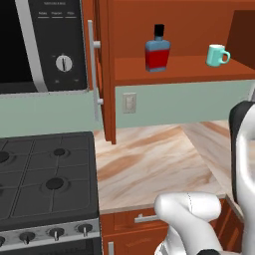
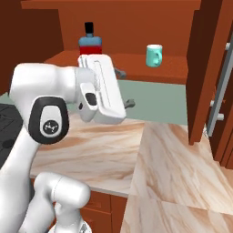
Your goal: Open the cabinet directly in front. Then move the liquor and the mug to the dining counter with the candle on it.
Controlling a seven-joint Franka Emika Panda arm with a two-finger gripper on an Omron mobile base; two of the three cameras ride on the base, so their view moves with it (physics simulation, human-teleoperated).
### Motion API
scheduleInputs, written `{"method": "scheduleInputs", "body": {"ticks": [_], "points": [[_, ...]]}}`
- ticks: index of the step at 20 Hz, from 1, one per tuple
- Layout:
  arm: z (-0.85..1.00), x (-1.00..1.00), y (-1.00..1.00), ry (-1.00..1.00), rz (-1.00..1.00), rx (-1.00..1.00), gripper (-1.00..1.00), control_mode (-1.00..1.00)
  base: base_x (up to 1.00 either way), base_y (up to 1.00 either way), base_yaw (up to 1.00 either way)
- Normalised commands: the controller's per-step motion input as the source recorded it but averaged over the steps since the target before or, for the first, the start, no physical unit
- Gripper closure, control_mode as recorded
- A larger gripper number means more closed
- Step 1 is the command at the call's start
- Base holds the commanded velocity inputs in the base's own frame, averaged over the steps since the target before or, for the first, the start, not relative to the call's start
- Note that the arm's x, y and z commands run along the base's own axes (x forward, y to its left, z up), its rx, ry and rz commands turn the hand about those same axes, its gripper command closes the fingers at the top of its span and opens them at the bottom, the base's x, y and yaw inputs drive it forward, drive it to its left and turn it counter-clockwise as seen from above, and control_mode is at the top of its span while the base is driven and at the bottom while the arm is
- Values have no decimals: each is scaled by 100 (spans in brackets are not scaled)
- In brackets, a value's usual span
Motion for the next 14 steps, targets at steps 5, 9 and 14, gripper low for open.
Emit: {"method": "scheduleInputs", "body": {"ticks": [5,9,14], "points": [[0,0,61,23,51,-4,-100,-100,0,0,0],[4,0,32,12,46,-4,-100,-100,0,0,0],[23,0,12,-1,37,-13,-100,-100,0,0,0]]}}
